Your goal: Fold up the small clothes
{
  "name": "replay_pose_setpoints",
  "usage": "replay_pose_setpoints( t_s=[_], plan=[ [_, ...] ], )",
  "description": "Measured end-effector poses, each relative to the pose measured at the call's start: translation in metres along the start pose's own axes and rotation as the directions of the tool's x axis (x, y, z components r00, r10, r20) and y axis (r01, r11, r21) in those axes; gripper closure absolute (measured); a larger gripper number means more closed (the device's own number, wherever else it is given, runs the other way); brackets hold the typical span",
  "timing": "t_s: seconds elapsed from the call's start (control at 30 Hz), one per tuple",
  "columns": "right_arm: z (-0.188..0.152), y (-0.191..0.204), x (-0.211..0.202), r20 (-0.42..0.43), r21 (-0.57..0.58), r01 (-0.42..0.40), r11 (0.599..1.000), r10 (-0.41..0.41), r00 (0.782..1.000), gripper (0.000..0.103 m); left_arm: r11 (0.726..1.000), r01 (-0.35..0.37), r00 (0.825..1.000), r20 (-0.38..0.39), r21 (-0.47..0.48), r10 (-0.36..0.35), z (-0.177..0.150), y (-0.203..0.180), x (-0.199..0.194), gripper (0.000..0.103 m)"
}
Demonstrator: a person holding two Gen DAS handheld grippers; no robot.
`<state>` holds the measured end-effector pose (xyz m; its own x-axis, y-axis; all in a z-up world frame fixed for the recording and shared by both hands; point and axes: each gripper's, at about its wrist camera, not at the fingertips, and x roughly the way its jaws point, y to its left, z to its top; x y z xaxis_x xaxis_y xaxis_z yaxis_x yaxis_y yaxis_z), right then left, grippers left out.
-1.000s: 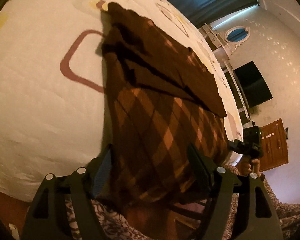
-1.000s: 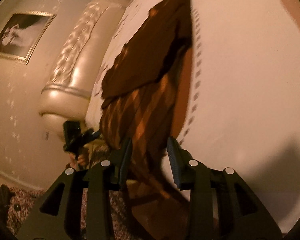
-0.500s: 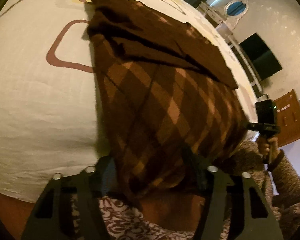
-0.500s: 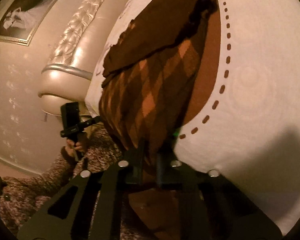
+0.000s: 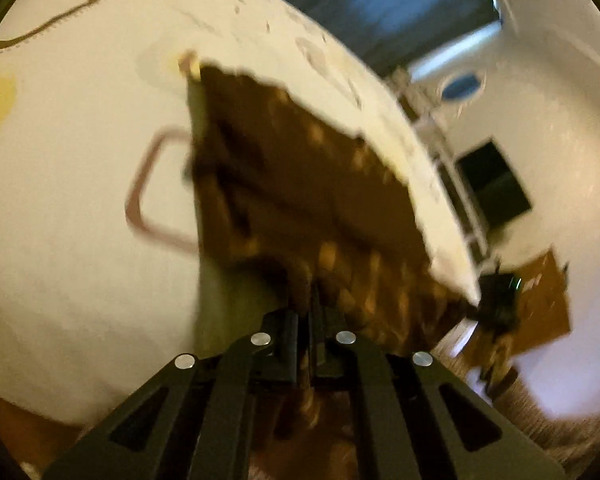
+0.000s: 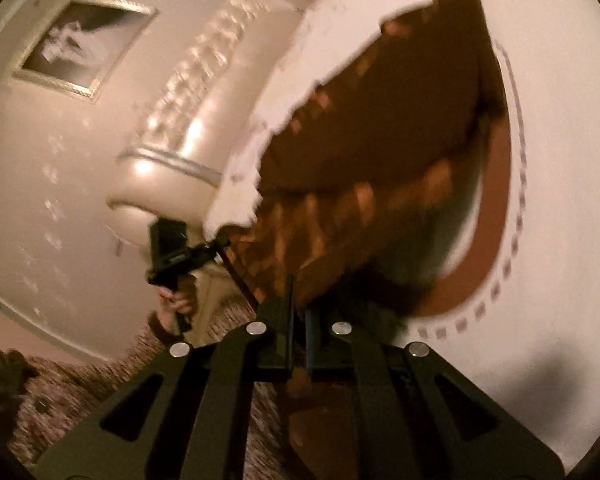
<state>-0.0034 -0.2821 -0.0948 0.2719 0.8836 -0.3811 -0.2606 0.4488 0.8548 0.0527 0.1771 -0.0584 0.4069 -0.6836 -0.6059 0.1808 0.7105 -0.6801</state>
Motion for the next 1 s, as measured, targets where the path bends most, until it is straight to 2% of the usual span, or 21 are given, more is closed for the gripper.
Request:
replay_pose_setpoints(
  t_s=[0.13,0.27,0.37,0.43,0.5,0.57,0.6,0.63,0.7,0.87,0.93,1.0],
  plan=[
    [0.033,-0.01,-0.013,0.117,0.032,-0.033,0.999,0.029,0.993,0.1,0.996,-0.019,0.996,0.08,-0.081,0.026,0.052,0.015,0.012,0.1],
    [0.061,-0.049,-0.018,0.207,0.121,0.003,0.993,-0.028,0.978,0.1,0.989,-0.081,0.994,0.064,-0.125,0.09,0.081,0.036,0.049,0.1],
    [0.066,-0.084,-0.007,0.213,0.22,0.059,0.974,-0.107,0.971,0.1,0.985,-0.124,0.992,0.016,-0.123,0.127,0.086,0.045,0.078,0.1],
    [0.064,-0.096,0.002,0.199,0.245,0.081,0.966,-0.132,0.971,0.1,0.988,-0.098,0.995,0.025,-0.123,0.101,0.088,0.049,0.079,0.1],
    [0.064,-0.098,0.003,0.206,0.254,0.061,0.965,-0.116,0.972,0.099,0.99,-0.057,0.998,0.032,-0.129,0.061,0.084,0.051,0.072,0.099],
    [0.062,-0.096,-0.001,0.2,0.273,0.035,0.961,-0.093,0.975,0.091,0.992,-0.035,0.998,0.04,-0.118,0.04,0.076,0.054,0.057,0.096],
    [0.059,-0.094,-0.004,0.198,0.271,0.039,0.962,-0.095,0.976,0.086,0.993,-0.033,0.998,0.04,-0.115,0.038,0.071,0.055,0.05,0.089],
    [0.055,-0.091,-0.007,0.197,0.267,0.042,0.963,-0.097,0.976,0.077,0.993,-0.032,0.999,0.039,-0.116,0.037,0.066,0.057,0.043,0.073],
    [0.044,-0.087,-0.018,0.189,0.261,0.042,0.965,-0.093,0.978,0.071,0.992,-0.024,0.999,0.019,-0.124,0.026,0.047,0.062,0.028,0.059],
    [0.003,-0.076,-0.032,0.097,0.231,0.075,0.97,-0.1,0.99,0.068,0.992,0.005,1.0,-0.02,-0.129,-0.008,0.001,0.067,0.003,0.056],
    [-0.01,-0.072,-0.034,0.073,0.22,0.074,0.973,-0.092,0.993,0.068,0.99,0.03,0.999,-0.032,-0.135,-0.035,-0.014,0.066,-0.001,0.05],
    [-0.02,-0.07,-0.034,0.047,0.217,0.072,0.974,-0.084,0.995,0.067,0.991,0.039,0.998,-0.049,-0.13,-0.046,-0.022,0.062,0.001,0.048]
  ],
)
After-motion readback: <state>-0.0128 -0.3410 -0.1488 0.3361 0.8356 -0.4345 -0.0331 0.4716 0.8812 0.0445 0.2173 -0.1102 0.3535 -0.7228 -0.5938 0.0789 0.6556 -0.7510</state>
